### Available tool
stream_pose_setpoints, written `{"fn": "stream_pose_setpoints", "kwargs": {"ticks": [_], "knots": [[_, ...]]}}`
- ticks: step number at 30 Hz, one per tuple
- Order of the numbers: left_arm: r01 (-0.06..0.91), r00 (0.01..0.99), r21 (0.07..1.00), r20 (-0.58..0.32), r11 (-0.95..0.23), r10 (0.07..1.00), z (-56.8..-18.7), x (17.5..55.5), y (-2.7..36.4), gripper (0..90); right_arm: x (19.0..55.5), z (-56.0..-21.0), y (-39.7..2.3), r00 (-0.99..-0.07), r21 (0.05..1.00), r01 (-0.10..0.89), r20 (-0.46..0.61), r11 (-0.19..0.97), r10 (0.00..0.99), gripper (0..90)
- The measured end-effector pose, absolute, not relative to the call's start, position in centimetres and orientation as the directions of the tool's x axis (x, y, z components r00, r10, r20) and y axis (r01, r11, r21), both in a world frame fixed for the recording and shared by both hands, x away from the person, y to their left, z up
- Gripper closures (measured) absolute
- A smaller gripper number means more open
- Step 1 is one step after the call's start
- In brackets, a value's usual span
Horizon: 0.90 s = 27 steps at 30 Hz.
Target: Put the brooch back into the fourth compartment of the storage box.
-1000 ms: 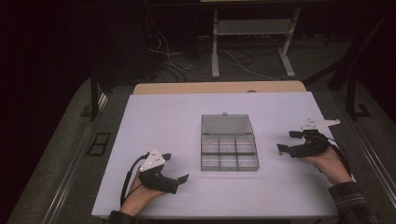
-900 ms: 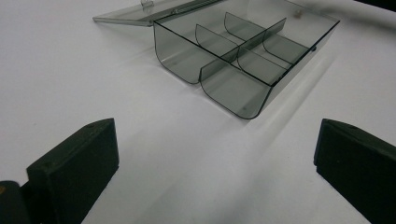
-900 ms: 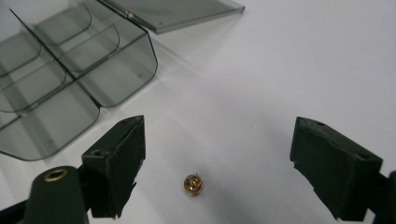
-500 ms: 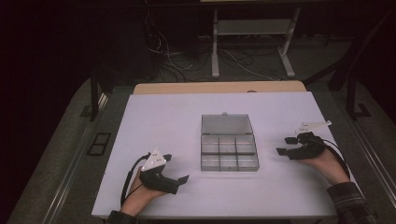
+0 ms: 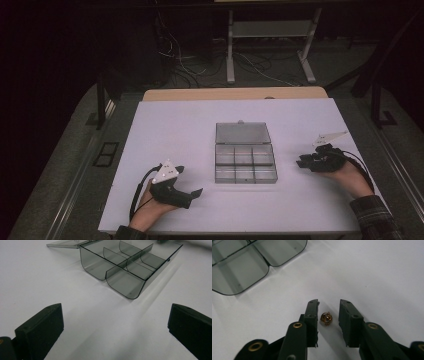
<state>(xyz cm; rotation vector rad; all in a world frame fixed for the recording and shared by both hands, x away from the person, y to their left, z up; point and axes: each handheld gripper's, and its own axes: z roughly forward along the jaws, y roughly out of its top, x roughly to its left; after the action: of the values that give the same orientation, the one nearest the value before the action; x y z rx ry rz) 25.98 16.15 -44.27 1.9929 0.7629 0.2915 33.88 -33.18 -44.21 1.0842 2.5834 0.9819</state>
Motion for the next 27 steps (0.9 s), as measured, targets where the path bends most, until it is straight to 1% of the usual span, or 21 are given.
{"fn": "stream_pose_setpoints", "kwargs": {"ticks": [5,7,15,16,27], "knots": [[0.398,0.779,0.846,-0.106,-0.355,0.619,-44.27,26.02,16.14,0.0,33.82,-44.34,-33.01,-0.727,0.623,0.565,0.066,0.541,0.683,73.8],[0.399,0.776,0.847,-0.108,-0.351,0.621,-44.26,26.02,16.13,0.0,33.75,-44.32,-32.93,-0.729,0.62,0.568,0.073,0.542,0.681,76.5],[0.39,0.777,0.851,-0.1,-0.351,0.621,-44.17,25.97,16.08,0.0,33.73,-44.28,-32.95,-0.731,0.618,0.567,0.074,0.544,0.678,77.6],[0.389,0.777,0.851,-0.099,-0.352,0.621,-44.16,25.96,16.08,0.0,33.73,-44.24,-32.99,-0.731,0.619,0.566,0.072,0.544,0.678,79.6],[0.394,0.778,0.849,-0.105,-0.351,0.619,-44.21,25.98,16.07,0.0,33.56,-43.69,-33.21,-0.733,0.643,0.557,0.084,0.525,0.674,80.0]]}}
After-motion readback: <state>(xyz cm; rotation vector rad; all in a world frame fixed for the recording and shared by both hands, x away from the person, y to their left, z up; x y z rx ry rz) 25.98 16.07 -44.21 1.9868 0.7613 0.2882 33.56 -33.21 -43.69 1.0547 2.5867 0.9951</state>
